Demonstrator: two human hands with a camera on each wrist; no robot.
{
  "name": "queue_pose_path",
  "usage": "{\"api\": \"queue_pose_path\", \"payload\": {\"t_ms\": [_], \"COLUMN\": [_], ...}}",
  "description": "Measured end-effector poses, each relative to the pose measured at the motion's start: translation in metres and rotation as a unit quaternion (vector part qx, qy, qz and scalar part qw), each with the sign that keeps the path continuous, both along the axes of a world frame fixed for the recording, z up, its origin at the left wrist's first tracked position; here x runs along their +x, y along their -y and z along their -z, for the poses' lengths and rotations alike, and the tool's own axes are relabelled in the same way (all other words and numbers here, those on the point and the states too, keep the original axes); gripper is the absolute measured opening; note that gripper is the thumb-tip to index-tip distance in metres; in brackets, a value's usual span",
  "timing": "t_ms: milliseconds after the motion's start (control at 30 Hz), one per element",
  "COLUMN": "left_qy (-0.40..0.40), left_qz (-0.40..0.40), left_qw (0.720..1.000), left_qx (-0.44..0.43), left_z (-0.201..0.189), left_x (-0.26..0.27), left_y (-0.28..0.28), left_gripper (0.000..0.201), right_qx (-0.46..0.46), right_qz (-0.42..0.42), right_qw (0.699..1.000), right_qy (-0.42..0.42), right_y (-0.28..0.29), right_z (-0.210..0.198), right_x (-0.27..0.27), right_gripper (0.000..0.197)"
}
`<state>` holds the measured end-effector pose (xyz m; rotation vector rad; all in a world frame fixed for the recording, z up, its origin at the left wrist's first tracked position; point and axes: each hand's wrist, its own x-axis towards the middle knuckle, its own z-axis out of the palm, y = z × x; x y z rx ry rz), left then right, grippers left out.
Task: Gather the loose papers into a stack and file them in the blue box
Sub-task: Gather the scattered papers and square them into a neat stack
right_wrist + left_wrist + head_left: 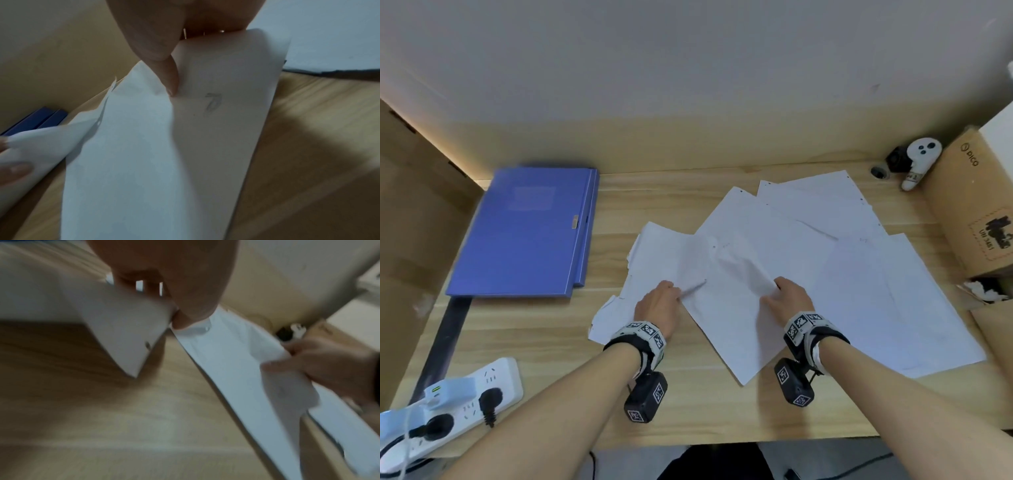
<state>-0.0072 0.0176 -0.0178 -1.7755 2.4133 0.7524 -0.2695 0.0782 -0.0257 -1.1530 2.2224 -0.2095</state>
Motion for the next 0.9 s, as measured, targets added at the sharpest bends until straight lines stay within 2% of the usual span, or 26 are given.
{"api": "queue_pose_path", "payload": {"t_ms": [100,200,300,367,467,533,600,733,800,900], "left_qy": [-0.103,-0.259,-0.327,-0.303,-0.217,-0.182,-0.182,-0.259,-0.255,-0.222], "left_qz": [-0.113,-0.241,-0.314,-0.338,-0.377,-0.407,-0.435,-0.469,-0.465,-0.443], "left_qw": [0.988,0.935,0.891,0.891,0.9,0.893,0.877,0.834,0.836,0.857], "left_qx": [-0.01,-0.007,-0.021,-0.011,0.037,0.068,0.093,0.132,0.14,0.141], "left_z": [-0.021,-0.046,-0.057,-0.054,-0.036,-0.025,-0.017,-0.004,0.001,0.008], "left_x": [0.008,0.019,0.034,0.044,0.061,0.069,0.072,0.074,0.08,0.099], "left_y": [0.016,0.033,0.052,0.06,0.058,0.051,0.043,0.028,0.022,0.013], "left_gripper": [0.031,0.033,0.032,0.033,0.039,0.042,0.048,0.071,0.073,0.056], "right_qx": [-0.015,-0.041,-0.085,-0.125,-0.19,-0.222,-0.233,-0.171,-0.128,-0.062], "right_qz": [0.032,0.066,0.095,0.11,0.112,0.095,0.063,-0.054,-0.105,-0.153], "right_qw": [0.999,0.995,0.989,0.983,0.972,0.966,0.965,0.973,0.972,0.967], "right_qy": [0.038,0.065,0.072,0.075,0.081,0.087,0.099,0.147,0.165,0.195], "right_y": [0.003,0.009,0.015,0.021,0.028,0.031,0.032,0.031,0.03,0.029], "right_z": [-0.008,-0.017,-0.031,-0.045,-0.069,-0.085,-0.097,-0.091,-0.073,-0.041], "right_x": [-0.006,-0.01,-0.011,-0.01,-0.007,-0.002,0.009,0.055,0.085,0.132], "right_gripper": [0.017,0.024,0.022,0.018,0.015,0.018,0.027,0.026,0.025,0.029]}}
